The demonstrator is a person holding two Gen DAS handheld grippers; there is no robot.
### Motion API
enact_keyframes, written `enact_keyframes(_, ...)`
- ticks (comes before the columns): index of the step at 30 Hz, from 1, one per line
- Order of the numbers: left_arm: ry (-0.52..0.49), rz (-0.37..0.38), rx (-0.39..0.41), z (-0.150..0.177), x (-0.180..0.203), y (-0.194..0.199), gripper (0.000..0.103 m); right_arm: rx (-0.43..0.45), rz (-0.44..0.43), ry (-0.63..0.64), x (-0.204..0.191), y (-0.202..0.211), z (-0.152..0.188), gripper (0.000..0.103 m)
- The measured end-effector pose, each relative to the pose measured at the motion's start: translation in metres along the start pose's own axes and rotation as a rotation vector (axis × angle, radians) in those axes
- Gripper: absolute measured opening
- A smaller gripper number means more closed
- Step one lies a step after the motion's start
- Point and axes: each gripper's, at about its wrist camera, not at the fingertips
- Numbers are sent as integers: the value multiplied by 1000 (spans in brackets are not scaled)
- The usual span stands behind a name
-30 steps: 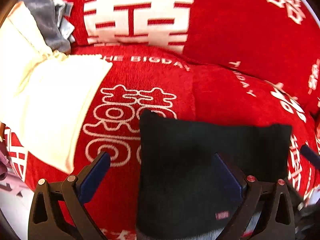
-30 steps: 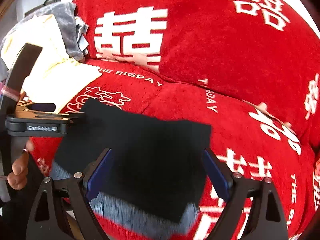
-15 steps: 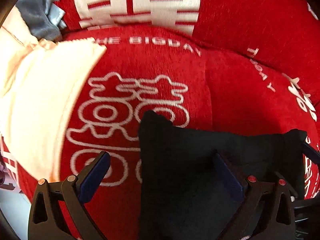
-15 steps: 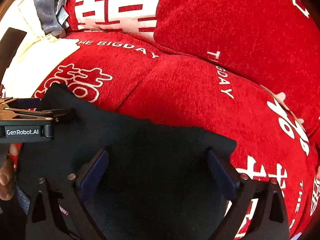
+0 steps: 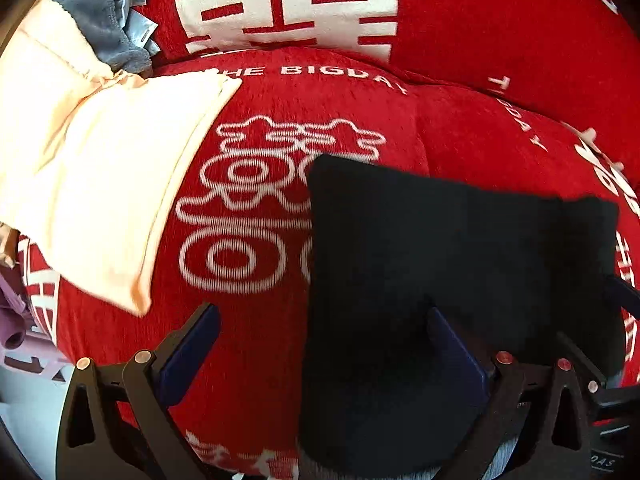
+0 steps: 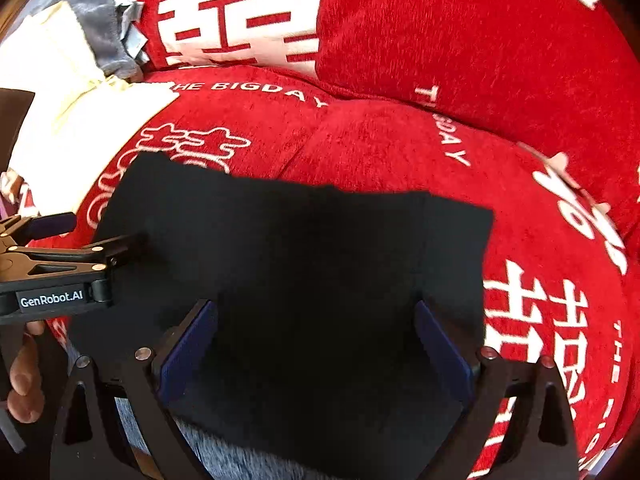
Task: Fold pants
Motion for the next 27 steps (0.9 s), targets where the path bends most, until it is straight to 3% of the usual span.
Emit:
enact_keyframes(11,-20,31,2,55,8,19,103,25,64,84,-25,38,76,99)
enact_keyframes(17,-8,50,88,66,13,52,103,82,61,-26,-14,67,80,99)
enact_keyframes(23,12,71,148,66,15,74,103,106,155,-35,-14,80,68,99)
enact_keyframes(27,45,27,206,70,12,82,103,89,171,-83,-14,77,65,99)
Point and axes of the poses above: each gripper's, at about its wrist camera, not at the fingertips, and y roughly against the way its jaws point, x to its right, z to its underside, and after that the axes turned 2 degrees about -y, right-handed
